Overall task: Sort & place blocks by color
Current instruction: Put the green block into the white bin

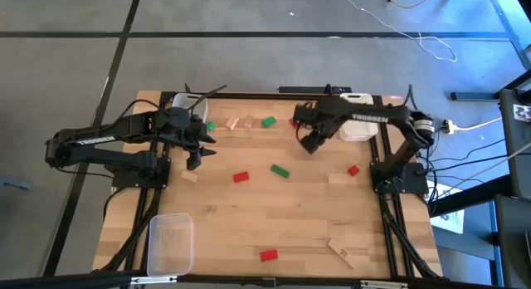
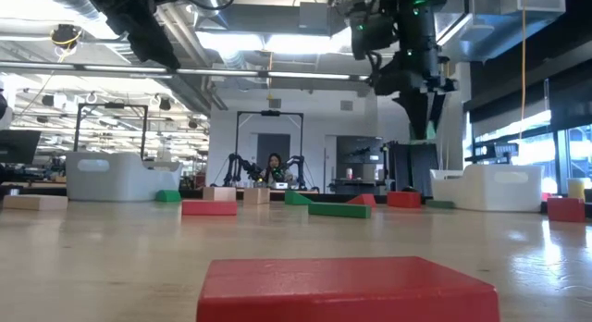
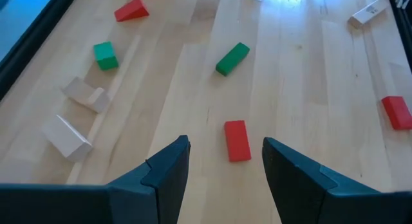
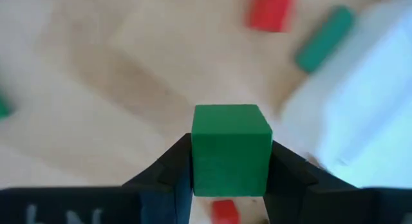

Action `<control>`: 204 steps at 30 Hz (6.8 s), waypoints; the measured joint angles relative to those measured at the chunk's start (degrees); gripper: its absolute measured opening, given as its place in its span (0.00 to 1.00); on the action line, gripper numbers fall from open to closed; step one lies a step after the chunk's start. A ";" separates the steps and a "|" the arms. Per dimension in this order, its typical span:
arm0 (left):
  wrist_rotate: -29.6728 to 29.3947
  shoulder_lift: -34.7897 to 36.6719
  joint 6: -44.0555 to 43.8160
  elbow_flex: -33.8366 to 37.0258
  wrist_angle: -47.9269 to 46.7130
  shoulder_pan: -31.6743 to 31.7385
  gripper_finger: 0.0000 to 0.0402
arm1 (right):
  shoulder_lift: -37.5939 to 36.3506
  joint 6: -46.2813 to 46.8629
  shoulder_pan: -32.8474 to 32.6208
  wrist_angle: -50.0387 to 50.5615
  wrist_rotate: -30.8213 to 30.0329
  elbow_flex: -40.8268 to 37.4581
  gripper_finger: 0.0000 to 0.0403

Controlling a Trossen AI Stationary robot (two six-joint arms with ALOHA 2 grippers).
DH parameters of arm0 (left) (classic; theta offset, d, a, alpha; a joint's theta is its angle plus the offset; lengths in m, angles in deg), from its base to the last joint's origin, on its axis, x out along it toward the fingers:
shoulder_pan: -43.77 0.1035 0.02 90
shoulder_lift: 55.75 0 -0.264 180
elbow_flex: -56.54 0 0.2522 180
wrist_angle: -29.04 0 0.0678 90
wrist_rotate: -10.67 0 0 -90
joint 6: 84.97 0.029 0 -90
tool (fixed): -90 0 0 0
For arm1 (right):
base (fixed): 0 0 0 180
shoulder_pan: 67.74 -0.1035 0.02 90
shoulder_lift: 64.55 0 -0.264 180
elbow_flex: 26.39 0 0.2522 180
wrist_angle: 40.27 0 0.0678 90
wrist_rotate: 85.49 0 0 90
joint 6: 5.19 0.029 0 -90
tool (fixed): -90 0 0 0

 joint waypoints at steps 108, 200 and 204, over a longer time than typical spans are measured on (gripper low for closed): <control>-5.24 -0.70 5.12 0.00 0.98 4.44 0.47 | 1.09 -19.40 -17.10 -17.93 11.00 6.30 0.54; -4.59 -0.72 5.98 0.00 1.27 4.42 0.47 | 3.32 -12.36 -5.50 -7.30 -4.32 6.26 0.26; -4.69 -0.72 6.01 0.00 1.61 4.44 0.47 | 2.24 -11.99 -2.99 -5.96 -5.92 6.28 0.26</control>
